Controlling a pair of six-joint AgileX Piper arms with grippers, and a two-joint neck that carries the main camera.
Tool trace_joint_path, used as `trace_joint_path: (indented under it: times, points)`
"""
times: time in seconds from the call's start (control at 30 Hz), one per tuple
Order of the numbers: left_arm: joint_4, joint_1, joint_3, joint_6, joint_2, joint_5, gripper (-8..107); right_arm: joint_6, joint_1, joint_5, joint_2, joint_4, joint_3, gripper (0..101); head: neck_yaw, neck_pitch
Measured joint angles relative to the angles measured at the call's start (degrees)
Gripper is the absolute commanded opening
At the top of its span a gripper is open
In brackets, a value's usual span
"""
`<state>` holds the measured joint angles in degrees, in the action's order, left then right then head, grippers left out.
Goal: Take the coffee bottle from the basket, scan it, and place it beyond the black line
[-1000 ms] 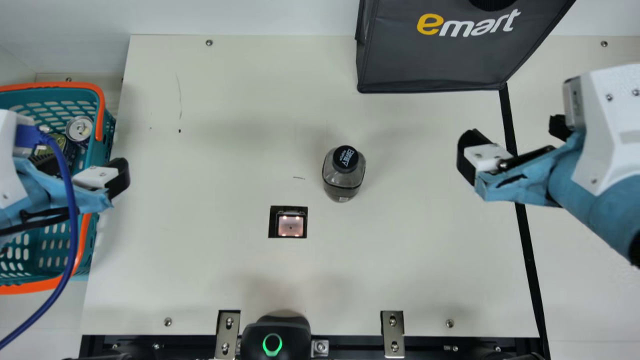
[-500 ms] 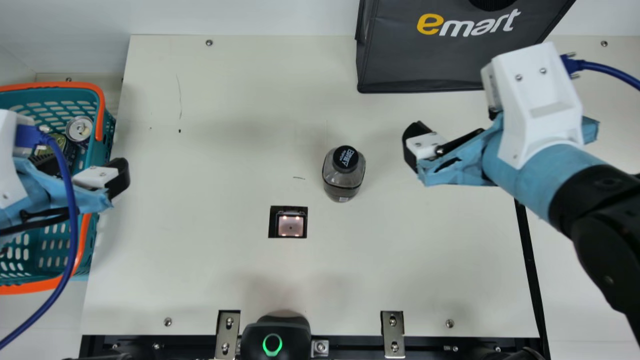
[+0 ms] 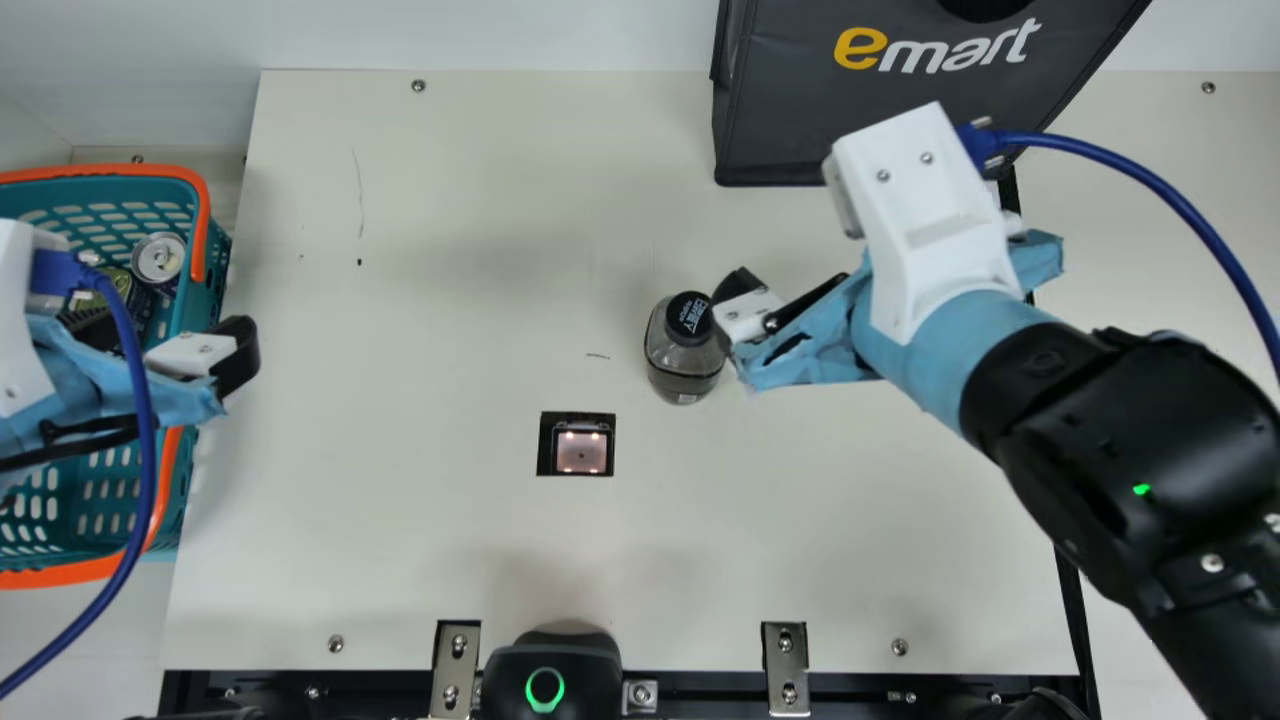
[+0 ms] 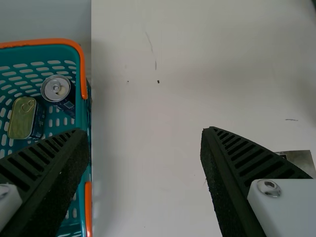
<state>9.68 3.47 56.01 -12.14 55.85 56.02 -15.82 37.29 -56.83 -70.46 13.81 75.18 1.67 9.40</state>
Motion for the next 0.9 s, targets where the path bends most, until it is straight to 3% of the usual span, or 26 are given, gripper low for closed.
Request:
trace_joint_path:
  times: [0.9]
  points:
    - [0.0, 0.0, 0.0, 0.0, 0.0, 0.0, 90, -4.8, 7.9, 1.7, -7.8, 1.3, -0.8, 91, 0.0, 0.0]
